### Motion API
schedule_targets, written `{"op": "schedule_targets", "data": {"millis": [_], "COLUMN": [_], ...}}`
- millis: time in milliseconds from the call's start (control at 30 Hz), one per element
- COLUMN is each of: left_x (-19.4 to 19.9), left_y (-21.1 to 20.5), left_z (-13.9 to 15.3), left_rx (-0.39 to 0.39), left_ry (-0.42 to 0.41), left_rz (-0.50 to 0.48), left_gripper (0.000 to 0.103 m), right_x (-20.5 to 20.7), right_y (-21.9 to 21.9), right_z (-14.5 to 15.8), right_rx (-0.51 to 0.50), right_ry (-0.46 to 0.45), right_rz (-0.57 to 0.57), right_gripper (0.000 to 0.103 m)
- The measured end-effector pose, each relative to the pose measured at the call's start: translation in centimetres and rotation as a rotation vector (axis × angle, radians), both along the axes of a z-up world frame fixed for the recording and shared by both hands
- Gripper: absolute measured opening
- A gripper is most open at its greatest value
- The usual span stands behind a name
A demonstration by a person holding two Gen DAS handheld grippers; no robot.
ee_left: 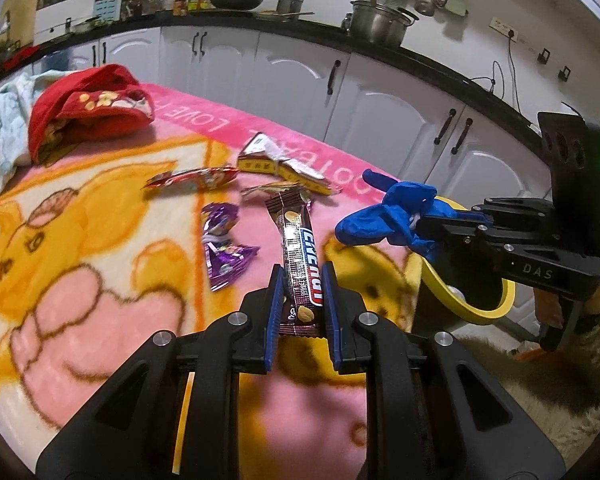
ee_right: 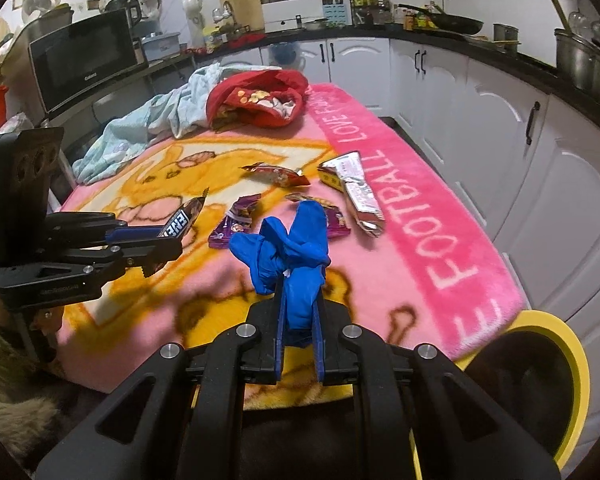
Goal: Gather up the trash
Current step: 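Lift the candy bar with the left tool while the right tool carries the blue glove toward the bin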
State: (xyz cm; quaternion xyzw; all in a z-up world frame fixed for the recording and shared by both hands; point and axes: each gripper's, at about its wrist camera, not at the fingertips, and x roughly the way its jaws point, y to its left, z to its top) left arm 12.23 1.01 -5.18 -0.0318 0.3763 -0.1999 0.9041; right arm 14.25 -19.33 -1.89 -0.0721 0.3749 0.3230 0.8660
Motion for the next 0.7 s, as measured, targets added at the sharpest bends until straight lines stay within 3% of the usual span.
{"op": "schedule_targets", "data": {"millis": [700], "left_x": [0.8], "left_y": [-4.5], "left_z": [1.1], "left_rx": [-0.002], "left_ry": [-0.035], "left_rz": [-0.057], "left_gripper": [0.013], "right_x": [-1.0], "right_y": [-5.3], "right_z": [1.8], "right_rx": [0.046], "right_ry": [-0.038], "right_rz": [-0.126], "right_gripper": [0.011]}}
